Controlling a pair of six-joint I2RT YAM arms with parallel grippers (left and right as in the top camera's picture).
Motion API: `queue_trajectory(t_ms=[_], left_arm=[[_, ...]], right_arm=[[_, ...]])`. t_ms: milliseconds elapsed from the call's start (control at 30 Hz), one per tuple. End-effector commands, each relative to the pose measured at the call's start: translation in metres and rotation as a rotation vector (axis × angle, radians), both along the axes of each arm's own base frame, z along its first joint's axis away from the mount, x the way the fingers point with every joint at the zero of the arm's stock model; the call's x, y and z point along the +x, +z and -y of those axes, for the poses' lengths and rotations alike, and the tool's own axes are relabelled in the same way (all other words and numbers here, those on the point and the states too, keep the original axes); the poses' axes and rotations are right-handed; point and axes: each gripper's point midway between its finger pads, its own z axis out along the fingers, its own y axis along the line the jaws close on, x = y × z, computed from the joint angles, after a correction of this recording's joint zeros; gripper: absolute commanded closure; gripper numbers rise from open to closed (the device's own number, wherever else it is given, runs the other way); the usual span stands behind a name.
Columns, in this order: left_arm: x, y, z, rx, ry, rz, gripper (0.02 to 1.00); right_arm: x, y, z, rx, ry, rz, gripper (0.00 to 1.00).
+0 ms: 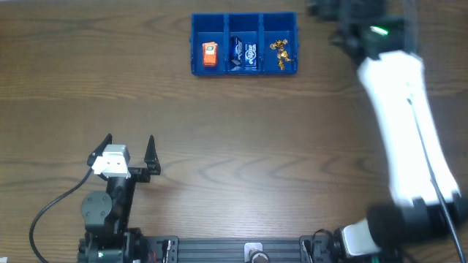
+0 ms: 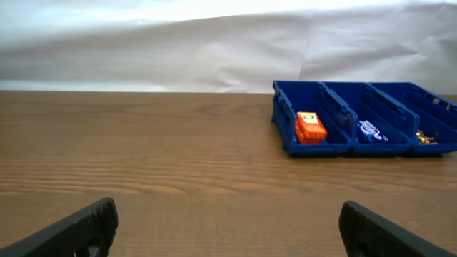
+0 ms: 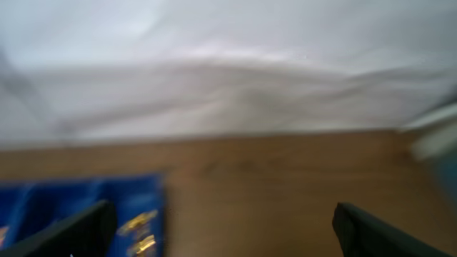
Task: Sort Candies Into Trays
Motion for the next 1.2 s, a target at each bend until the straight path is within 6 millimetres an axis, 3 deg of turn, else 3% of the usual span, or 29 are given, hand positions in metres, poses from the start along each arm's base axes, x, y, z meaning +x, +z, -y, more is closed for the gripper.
queue_trajectory(t_ms=[33,133,233,367,500,700,1000,1200], left_arm=[[-0.001,-0.016,0.004,0.012,-0.023,-0.046,0.02],[-0.001,-0.016,0.004,0.012,-0.023,-0.046,0.02],[-0.001,-0.016,0.004,0.012,-0.023,-0.046,0.02],[-0.001,-0.016,0.004,0.012,-0.023,-0.046,0.02],[-0.001,-0.016,0.004,0.012,-0.023,-0.046,0.02],[-0.001,-0.016,0.004,0.012,-0.023,-0.046,0.023],[-0.001,-0.016,0.004,0.012,-0.023,-0.046,0.023],[-0.001,-0.016,0.004,0.012,-0.023,-0.046,0.02]], right_arm=[[-0.058,0.007,0.042,-0.08,-0.071,0.047,0.003],[-0.103,0.005,0.05,-0.07,-0.084,0.123,0.003],[-0.147,-0.019,0.04,-0.037,-0.023,0.155,0.003],[-0.174,-0.045,0.027,-0.003,0.054,0.221,0.003],[-0.199,-0.075,0.028,-0.001,0.054,0.304,0.003],[-0.224,-0.097,0.028,0.063,0.048,0.452,0.003],[-0.232,-0.129,0.026,0.081,0.076,0.598,0.003],[-0.243,-0.13,0.026,0.079,0.079,0.676,0.003]])
